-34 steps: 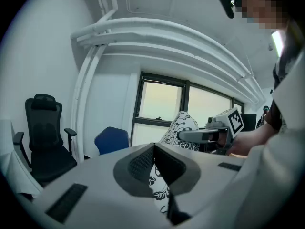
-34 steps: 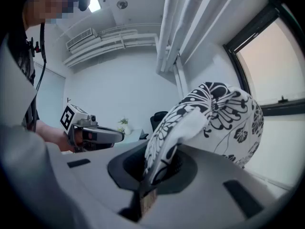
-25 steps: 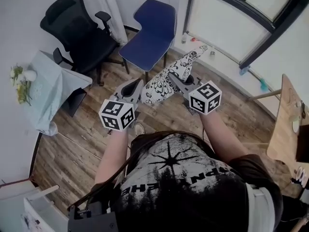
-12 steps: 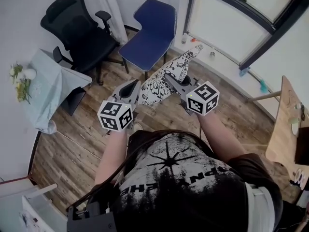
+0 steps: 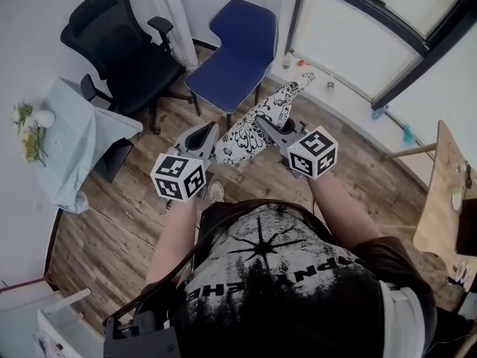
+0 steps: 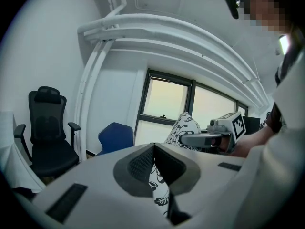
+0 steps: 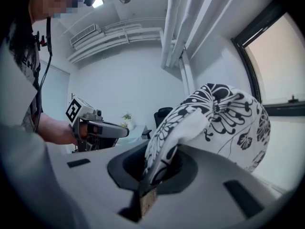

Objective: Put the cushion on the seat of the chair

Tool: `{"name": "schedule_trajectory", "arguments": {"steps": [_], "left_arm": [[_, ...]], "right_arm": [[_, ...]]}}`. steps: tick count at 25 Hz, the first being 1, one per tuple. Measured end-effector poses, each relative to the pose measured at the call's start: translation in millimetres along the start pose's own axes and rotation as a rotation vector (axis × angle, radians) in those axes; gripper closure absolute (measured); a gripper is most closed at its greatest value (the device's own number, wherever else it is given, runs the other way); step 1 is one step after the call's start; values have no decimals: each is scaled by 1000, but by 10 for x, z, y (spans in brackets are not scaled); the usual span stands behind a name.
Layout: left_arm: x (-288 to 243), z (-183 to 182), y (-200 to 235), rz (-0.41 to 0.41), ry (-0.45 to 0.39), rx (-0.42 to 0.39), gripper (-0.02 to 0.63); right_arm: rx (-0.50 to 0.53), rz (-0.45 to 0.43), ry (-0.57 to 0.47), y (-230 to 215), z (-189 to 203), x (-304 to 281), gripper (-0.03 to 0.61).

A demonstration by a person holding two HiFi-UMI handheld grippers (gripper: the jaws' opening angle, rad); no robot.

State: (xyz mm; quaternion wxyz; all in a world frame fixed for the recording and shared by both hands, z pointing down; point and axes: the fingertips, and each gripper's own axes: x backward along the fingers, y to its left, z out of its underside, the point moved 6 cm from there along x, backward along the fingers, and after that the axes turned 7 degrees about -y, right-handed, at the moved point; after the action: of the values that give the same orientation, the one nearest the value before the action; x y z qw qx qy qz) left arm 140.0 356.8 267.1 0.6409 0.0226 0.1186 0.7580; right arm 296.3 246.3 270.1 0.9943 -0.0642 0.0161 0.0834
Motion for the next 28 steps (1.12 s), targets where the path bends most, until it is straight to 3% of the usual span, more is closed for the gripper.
{"name": "schedule_trajectory", "arguments": {"steps": [14, 21, 28], "left_arm": [[-470, -88, 1162, 131, 57, 60, 600], [-563, -121, 1465, 201, 112, 23, 600], [-607, -207, 1977, 265, 113, 67, 600]], "right_arm": [[88, 107, 76, -243, -38, -1071, 548], [59, 158, 77, -224, 25, -1380, 548], [49, 216, 75, -176, 75, -1849, 548]]}}
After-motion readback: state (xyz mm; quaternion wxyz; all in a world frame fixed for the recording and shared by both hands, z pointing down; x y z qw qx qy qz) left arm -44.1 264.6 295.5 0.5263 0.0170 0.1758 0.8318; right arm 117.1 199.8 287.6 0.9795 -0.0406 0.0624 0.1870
